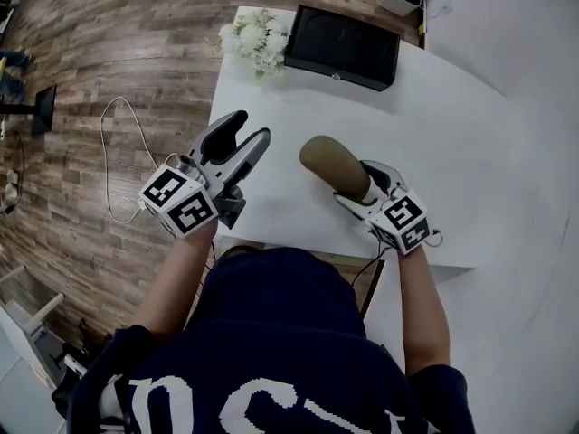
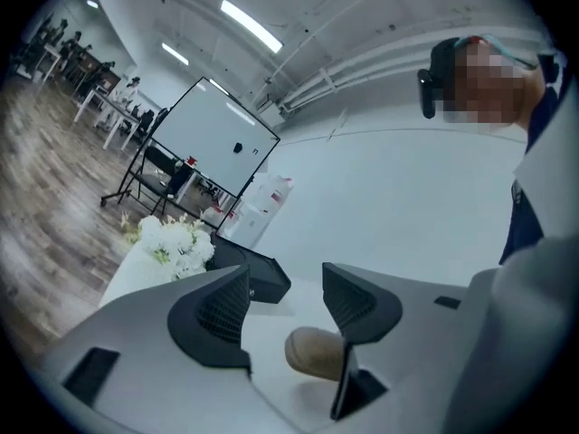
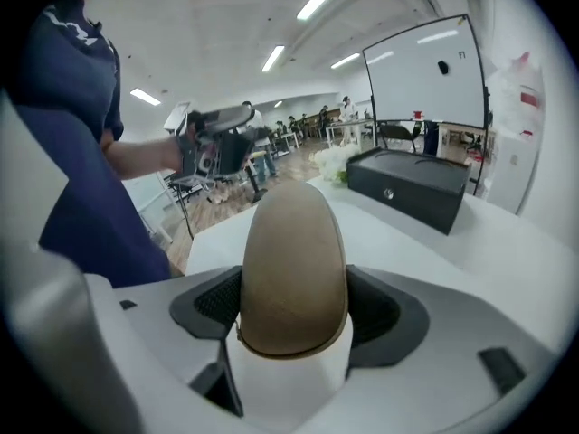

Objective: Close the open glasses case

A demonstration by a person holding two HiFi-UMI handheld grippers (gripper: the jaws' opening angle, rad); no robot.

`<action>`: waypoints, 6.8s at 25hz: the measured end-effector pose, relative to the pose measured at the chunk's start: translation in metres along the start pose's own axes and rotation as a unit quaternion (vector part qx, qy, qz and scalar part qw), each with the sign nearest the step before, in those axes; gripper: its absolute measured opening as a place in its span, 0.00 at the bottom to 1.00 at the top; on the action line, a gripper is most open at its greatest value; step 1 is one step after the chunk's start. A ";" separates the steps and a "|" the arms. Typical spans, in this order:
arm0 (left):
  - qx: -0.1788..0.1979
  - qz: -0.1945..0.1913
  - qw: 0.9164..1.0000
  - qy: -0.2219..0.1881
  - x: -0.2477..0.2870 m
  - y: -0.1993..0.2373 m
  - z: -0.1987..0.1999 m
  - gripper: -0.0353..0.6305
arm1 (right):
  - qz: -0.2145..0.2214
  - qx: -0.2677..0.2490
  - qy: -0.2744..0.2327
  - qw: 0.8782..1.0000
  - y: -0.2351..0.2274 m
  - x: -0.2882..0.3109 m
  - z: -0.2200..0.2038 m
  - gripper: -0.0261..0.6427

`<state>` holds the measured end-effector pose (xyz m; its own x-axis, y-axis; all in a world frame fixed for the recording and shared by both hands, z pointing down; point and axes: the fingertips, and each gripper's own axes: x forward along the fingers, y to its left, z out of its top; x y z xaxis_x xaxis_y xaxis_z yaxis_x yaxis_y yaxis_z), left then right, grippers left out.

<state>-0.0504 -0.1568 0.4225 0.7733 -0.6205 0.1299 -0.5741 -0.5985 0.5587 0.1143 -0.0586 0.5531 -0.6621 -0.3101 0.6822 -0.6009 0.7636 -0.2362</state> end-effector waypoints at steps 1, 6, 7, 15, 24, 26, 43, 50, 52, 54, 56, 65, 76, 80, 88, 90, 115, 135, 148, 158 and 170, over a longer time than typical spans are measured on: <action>-0.021 -0.012 1.000 0.010 0.003 -0.002 -0.008 0.43 | -0.007 -0.003 -0.015 1.000 -0.002 -0.005 0.012 0.54; -0.127 -0.104 0.985 0.051 0.020 -0.038 -0.038 0.51 | -0.042 -0.030 -0.089 0.995 0.001 -0.033 0.087 0.54; -0.139 -0.120 0.982 0.050 0.024 -0.047 -0.039 0.51 | -0.046 -0.037 -0.100 0.993 0.003 -0.037 0.101 0.54; -0.181 -0.181 0.967 -0.006 0.040 -0.087 0.000 0.52 | -0.058 -0.133 -0.121 0.982 0.035 -0.041 0.162 0.54; -0.220 -0.191 0.953 -0.082 0.030 -0.078 0.045 0.52 | -0.047 -0.156 -0.157 0.974 0.059 -0.043 0.192 0.54; -0.254 -0.200 0.942 -0.092 0.027 -0.076 0.052 0.51 | -0.042 -0.155 -0.184 0.970 0.063 -0.051 0.201 0.54; -0.149 -0.185 0.966 -0.105 0.016 -0.083 0.107 0.49 | 0.121 0.206 -0.334 0.912 0.074 -0.054 0.197 0.52; -0.154 -0.171 0.969 -0.095 0.018 -0.083 0.105 0.49 | 0.149 0.270 -0.341 0.888 0.072 -0.049 0.192 0.37; -0.150 -0.165 0.971 -0.090 0.019 -0.083 0.102 0.49 | 0.161 0.286 -0.337 0.882 0.074 -0.046 0.192 0.37; -0.159 -0.173 0.968 -0.091 0.020 -0.085 0.103 0.49 | 0.170 0.294 -0.327 0.882 0.080 -0.042 0.192 0.38; -0.167 -0.182 0.964 -0.094 0.021 -0.090 0.105 0.50 | 0.171 0.301 -0.326 0.880 0.084 -0.039 0.194 0.38; -0.152 -0.188 0.964 -0.113 0.019 -0.091 0.112 0.49 | 0.136 0.276 -0.350 0.885 0.079 -0.054 0.190 0.08; -0.208 -0.224 0.944 -0.122 0.014 -0.096 0.120 0.49 | 0.119 0.235 -0.385 0.884 0.072 -0.088 0.189 0.07; -0.218 -0.238 0.940 -0.114 0.016 -0.103 0.120 0.49 | 0.093 0.219 -0.399 0.886 0.061 -0.103 0.192 0.07; -0.223 -0.257 0.935 -0.102 0.018 -0.110 0.119 0.49 | 0.059 0.168 -0.405 0.897 0.053 -0.120 0.199 0.07; -0.225 -0.257 0.935 -0.099 0.018 -0.110 0.119 0.49 | 0.059 0.162 -0.404 0.898 0.055 -0.119 0.198 0.07; -0.238 -0.256 0.933 -0.087 0.011 -0.111 0.119 0.48 | 0.106 0.112 -0.358 0.921 0.066 -0.104 0.201 0.09; -0.169 -0.322 0.929 0.074 -0.004 -0.146 0.085 0.48 | 0.076 -0.038 -0.293 0.953 0.062 -0.141 0.200 0.07; -0.121 -0.369 0.881 0.269 -0.011 -0.169 0.023 0.48 | 0.119 -0.208 -0.153 0.959 0.096 -0.121 0.197 0.07; -0.139 -0.405 0.873 0.235 -0.004 -0.184 0.016 0.48 | 0.095 -0.193 -0.214 0.953 0.085 -0.127 0.229 0.07; -0.147 -0.390 0.888 0.193 -0.004 -0.166 0.043 0.48 | 0.087 -0.171 -0.201 0.961 0.083 -0.136 0.216 0.07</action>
<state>0.0304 -0.0770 0.2941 0.9723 0.1787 -0.1508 0.2277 -0.5758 0.7853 0.0582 -0.0753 0.2910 -0.8994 -0.3027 0.3153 -0.3297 0.9435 -0.0346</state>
